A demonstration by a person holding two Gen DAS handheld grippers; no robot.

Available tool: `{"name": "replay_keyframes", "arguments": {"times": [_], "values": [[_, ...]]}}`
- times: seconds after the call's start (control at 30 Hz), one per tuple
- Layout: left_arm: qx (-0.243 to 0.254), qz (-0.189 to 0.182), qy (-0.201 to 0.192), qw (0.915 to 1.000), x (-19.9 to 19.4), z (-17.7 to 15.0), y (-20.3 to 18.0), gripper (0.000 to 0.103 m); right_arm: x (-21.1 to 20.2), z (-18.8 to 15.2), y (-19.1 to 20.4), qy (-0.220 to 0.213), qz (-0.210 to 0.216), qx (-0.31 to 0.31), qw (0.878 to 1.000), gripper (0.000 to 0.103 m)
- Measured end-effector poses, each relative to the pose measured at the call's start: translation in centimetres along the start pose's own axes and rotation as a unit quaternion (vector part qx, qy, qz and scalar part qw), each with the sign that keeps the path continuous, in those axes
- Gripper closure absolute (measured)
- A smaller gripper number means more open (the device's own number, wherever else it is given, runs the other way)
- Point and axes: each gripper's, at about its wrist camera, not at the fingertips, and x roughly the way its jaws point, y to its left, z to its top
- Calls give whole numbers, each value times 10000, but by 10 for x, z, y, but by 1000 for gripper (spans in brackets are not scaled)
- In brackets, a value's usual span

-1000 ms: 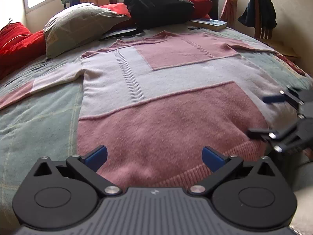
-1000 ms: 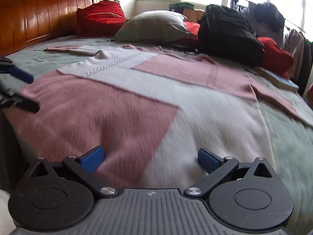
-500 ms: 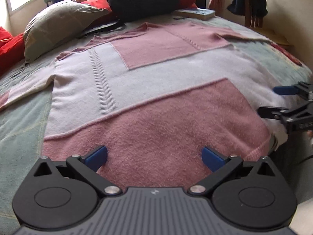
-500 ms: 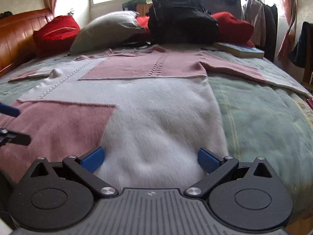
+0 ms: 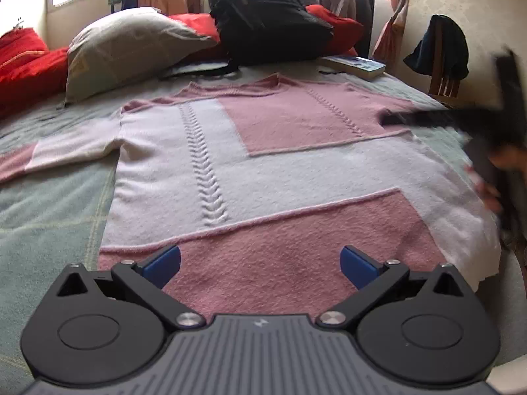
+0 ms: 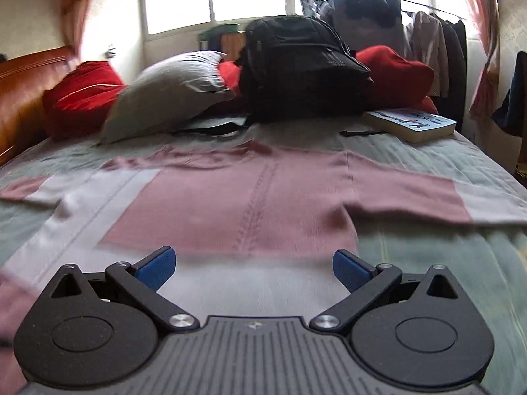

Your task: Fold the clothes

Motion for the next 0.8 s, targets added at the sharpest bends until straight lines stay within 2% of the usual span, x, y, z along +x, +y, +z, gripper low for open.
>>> {"name": "replay_keyframes", "arguments": {"times": [0.13,0.23,0.3,0.47,0.8], "values": [[-22,50,-34,10000,6,3,5,1,53,22,6,300,-95,-223,9993,0],[-36,34,39,10000,12,3,7,1,72,23,5,403,-102,-296,9987,0],[-49,87,155,9998,17,1,8,1,78,17,-3,630,-162,-126,9978,0],[-39,156,295,9994,21,-7,10,1,46,-9,-13,665,-122,-212,9975,0],[65,251,376,9990,2,-23,2,1,-42,-70,10,729,-314,-381,9961,0]]}}
